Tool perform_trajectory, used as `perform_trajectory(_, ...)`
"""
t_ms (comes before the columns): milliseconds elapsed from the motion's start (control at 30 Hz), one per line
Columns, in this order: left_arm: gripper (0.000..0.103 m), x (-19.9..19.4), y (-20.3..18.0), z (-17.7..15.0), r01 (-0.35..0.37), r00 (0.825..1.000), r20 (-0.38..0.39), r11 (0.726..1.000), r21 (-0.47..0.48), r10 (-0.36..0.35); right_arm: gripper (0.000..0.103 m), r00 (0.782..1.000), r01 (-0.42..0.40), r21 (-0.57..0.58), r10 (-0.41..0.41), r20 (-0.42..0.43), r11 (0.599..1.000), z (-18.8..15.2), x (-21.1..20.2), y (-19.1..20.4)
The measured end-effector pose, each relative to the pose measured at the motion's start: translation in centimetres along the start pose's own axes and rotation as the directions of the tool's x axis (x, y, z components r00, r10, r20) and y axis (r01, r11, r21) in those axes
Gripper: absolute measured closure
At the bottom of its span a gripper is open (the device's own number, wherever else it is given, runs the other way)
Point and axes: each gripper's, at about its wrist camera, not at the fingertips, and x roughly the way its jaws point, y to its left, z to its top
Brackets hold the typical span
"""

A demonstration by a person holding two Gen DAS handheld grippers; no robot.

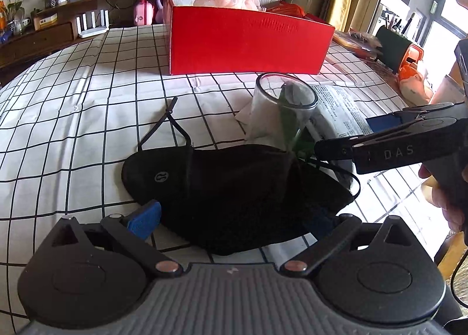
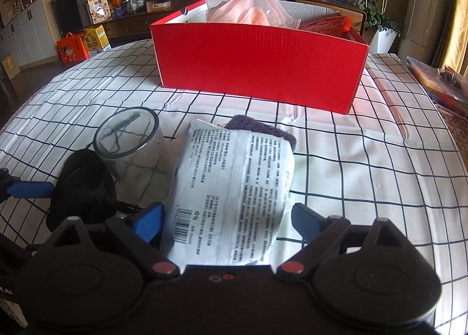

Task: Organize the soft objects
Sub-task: 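Grasp the black face mask with the left gripper while the right grasps the white packet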

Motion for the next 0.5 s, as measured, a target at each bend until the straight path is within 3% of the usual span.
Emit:
perform_trajectory(200, 0.022, 0.15, -0.01, -0.02, -0.011, 1.000, 0.008, 1.000, 0.010, 0.011, 0.017, 1.000, -0.002, 0.017, 0.002, -0.003, 1.000, -0.05, 0.15, -0.02)
perform_trajectory(300, 0.043, 0.04, -0.25, 0.04, -0.021, 1.000, 0.015, 0.999, 0.026, 0.021, 0.022, 1.000, -0.005, 0.014, 0.005, -0.004, 1.000, -0.04, 0.03, 0.16)
perform_trajectory(500, 0.069, -0.47, -0.16, 0.20, -0.035, 0.999, 0.033, 0.999, 0.017, 0.035, 0.029, 1.000, 0.007, 0.019, -0.007, 0.010, 1.000, 0.06, -0.69, 0.31)
